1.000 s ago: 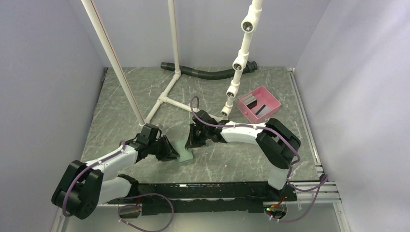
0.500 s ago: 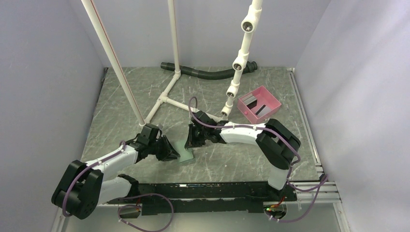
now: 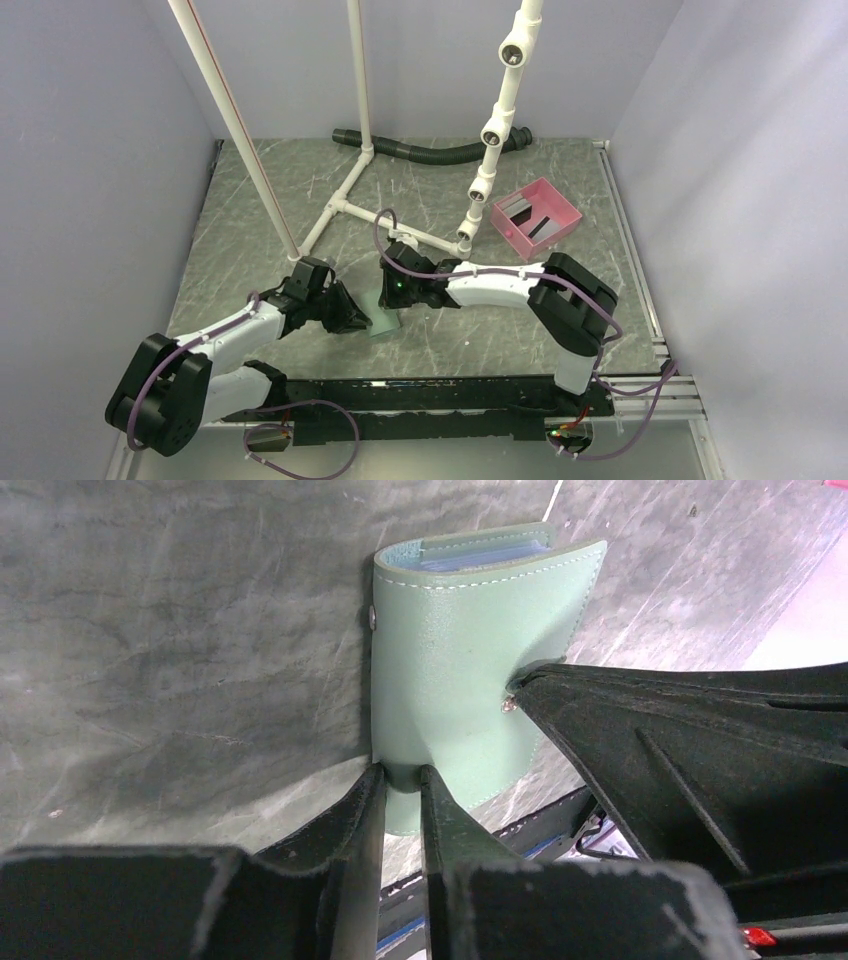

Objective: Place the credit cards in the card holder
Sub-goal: Close the card holder at the center of the board.

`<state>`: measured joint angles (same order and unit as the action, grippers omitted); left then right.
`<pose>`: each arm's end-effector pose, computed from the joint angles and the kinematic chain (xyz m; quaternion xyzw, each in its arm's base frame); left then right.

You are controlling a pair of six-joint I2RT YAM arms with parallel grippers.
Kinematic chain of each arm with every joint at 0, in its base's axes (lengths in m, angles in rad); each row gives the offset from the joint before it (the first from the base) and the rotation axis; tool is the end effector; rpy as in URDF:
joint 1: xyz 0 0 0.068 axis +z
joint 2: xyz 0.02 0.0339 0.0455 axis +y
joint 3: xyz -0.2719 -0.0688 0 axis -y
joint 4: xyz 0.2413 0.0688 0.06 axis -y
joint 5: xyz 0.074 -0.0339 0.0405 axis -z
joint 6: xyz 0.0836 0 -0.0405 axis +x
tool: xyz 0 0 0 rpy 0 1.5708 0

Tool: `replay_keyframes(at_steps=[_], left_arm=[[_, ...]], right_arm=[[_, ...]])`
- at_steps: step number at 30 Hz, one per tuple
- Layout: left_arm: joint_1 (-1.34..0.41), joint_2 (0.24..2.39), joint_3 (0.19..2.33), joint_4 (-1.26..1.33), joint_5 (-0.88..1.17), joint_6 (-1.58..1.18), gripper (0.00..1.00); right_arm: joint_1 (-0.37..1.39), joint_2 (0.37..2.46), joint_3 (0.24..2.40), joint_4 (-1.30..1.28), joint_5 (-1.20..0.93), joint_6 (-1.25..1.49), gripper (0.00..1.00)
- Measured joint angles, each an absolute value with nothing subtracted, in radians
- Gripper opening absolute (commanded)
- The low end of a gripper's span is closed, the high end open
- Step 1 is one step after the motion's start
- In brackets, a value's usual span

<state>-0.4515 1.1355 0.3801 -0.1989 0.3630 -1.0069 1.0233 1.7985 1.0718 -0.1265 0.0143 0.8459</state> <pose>0.1761 -0.1184 0.1142 -0.2043 0.9163 -0.3271 0.1079 0.2120 0.3454 0.1442 -0.0804 0.9328 0.2785 0.2140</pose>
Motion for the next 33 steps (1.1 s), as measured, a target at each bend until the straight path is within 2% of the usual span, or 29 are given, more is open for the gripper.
replay_keyframes(at_steps=[9, 23, 33], left_arm=[[-0.454, 1.124, 0.38, -0.208, 0.354, -1.039, 0.19], [-0.46, 1.084, 0.361, -0.215, 0.324, -1.072, 0.18], [-0.459, 1.137, 0.355, -0.157, 0.368, -1.112, 0.17]], right_arm=[[1.077, 1.755, 0.948, 0.049, 0.151, 0.884, 0.0], [1.096, 1.739, 0.716, 0.476, 0.211, 0.987, 0.0], [1.119, 1.797, 0.668, 0.646, 0.307, 1.087, 0.0]])
